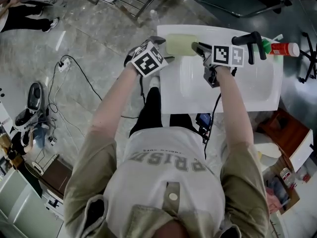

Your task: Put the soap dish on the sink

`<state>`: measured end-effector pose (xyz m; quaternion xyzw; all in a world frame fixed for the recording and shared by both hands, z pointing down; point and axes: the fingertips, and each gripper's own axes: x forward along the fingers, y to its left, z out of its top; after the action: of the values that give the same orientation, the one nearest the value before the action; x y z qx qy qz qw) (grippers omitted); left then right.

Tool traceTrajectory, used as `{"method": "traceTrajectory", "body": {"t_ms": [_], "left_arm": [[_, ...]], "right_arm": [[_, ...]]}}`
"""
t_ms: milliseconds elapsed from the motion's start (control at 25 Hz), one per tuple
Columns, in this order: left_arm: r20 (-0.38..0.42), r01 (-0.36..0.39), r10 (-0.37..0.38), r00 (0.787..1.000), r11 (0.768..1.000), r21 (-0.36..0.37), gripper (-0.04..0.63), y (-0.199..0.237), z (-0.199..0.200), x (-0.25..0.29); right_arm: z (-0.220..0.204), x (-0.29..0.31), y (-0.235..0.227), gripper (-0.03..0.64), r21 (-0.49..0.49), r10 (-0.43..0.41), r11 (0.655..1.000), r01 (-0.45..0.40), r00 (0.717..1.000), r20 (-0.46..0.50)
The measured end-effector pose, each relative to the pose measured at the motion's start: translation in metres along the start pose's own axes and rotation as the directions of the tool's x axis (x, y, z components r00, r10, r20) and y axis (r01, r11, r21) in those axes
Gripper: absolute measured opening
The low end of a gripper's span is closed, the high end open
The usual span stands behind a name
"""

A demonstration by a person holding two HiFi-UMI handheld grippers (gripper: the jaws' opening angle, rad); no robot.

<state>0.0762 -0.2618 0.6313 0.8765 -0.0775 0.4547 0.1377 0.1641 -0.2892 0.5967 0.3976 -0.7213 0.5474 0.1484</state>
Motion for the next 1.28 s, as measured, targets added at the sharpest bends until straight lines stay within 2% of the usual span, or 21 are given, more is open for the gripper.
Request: {"method": "traceTrajectory", "body": {"t_ms": [720, 1280], "left_arm": [[-0.114, 0.058, -0.06, 0.992, 0.998, -0.02, 0.333, 0.002, -0.012, 0.018], [-0.186, 0.048, -0.049, 0.981, 0.999, -0.007, 0.333, 0.007, -0.016, 0.019]], "right_arm": [[-0.009, 0.015, -0.019, 0.069, 0.037, -0.014, 0.999, 0.017, 0.997, -0.075], [-0.012, 0.024, -0.027, 0.071, 0.052, -0.034, 0.998, 0.04, 0.993, -0.114]]}}
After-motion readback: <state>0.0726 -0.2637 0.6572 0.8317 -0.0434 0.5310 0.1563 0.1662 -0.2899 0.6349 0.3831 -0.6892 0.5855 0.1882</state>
